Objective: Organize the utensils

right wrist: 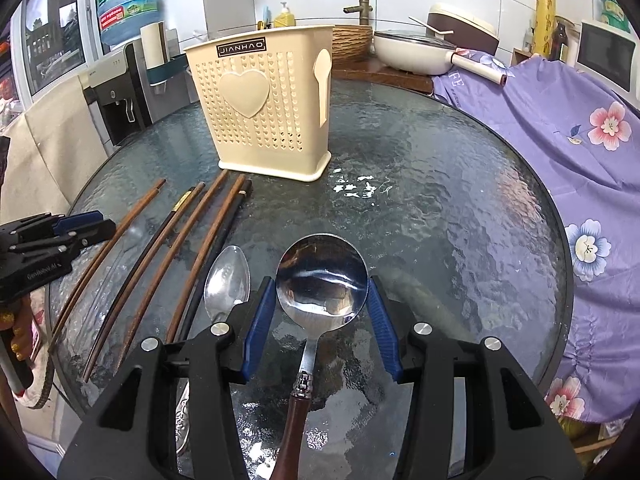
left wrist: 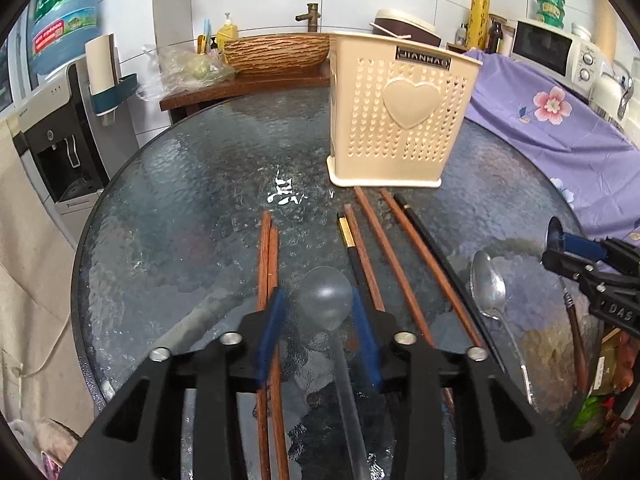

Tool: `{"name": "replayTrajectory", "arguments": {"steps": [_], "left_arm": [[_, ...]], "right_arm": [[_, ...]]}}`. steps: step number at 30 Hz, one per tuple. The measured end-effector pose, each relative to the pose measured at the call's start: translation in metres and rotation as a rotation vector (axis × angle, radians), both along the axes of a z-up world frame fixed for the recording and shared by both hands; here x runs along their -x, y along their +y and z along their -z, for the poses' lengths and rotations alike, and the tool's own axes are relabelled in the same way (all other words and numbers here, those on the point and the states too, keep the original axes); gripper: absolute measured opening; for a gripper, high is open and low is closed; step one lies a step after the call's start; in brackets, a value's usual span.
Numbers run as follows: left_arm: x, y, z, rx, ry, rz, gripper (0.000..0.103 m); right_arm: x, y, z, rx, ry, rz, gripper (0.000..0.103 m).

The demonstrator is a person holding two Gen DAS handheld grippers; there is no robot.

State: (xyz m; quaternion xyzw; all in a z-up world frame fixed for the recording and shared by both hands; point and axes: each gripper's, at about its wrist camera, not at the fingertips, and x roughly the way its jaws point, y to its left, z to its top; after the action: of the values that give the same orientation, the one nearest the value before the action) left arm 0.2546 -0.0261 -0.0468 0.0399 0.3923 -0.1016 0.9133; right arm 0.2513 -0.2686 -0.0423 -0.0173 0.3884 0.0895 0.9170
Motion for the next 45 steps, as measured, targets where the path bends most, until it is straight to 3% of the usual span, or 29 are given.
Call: {"name": "replayTrajectory", "arguments": {"steps": [18, 26, 38, 45], "left_arm": [[-0.014, -0.014, 0.027, -0.047, 0.069, 0.021, 0.040], [-0.026, -0.019, 0.026, -0.065, 0.066, 0.028, 0.039], [-0.028, -0.015, 0.025, -0.027, 0.073, 0.023, 0.035], [-0.018, -0.012, 0.002, -0.014, 0.001, 0.016, 0.035]], "right_arm": [[-0.002, 0.000, 0.004, -0.003, 0.009, 0.002, 0.047], [-0.005, 0.001, 0.006, 0.001, 0.014, 0.000, 0.047], [-0.005, 0.000, 0.005, -0.002, 0.010, -0.002, 0.047], [-0.001, -0.001, -0.004, -0.010, -0.020, -0.006, 0.047]]}}
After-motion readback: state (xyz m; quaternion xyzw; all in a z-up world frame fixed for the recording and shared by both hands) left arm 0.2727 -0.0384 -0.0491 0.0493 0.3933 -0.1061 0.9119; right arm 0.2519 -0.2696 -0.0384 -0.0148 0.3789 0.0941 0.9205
